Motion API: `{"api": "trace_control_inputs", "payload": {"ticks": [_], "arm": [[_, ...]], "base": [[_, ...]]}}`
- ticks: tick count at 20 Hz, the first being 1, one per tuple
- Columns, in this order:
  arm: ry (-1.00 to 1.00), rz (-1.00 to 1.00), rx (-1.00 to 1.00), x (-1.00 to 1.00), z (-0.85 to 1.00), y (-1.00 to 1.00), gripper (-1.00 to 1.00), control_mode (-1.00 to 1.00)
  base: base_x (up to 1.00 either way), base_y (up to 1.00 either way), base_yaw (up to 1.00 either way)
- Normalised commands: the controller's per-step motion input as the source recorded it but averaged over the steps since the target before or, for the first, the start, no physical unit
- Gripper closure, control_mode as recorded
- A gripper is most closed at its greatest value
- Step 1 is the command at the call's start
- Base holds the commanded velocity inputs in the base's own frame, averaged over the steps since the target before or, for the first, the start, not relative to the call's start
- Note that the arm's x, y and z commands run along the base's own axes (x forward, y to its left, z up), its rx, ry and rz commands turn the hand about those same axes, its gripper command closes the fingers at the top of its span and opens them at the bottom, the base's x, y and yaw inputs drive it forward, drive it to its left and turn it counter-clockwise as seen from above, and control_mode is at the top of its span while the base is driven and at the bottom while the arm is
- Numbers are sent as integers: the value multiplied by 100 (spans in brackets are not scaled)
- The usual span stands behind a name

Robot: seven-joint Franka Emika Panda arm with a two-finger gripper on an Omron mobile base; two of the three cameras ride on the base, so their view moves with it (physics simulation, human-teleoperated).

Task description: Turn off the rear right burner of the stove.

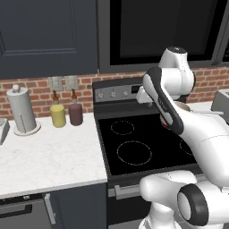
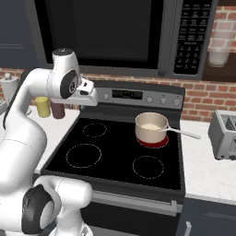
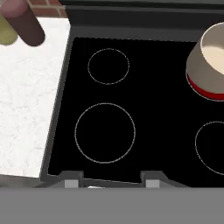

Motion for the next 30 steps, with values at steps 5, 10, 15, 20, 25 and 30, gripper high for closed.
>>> {"api": "trace_control_inputs", "payload": {"ticks": [5, 10, 15, 20, 25, 30], "arm": [[-11, 0, 0, -4, 0, -6, -100, -100], [-19, 0, 0, -15, 0, -61, -100, -100], [-9, 0, 5, -9, 0, -83, -100, -100], [-10, 1, 5, -2, 2, -79, -100, -100], [0, 1, 9, 5, 8, -70, -100, -100], [0, 0, 0, 17, 0, -63, -100, -100]], "base": [[0, 0, 0], [0, 0, 0], [0, 0, 0], [0, 0, 0], [0, 0, 0], [0, 0, 0]]}}
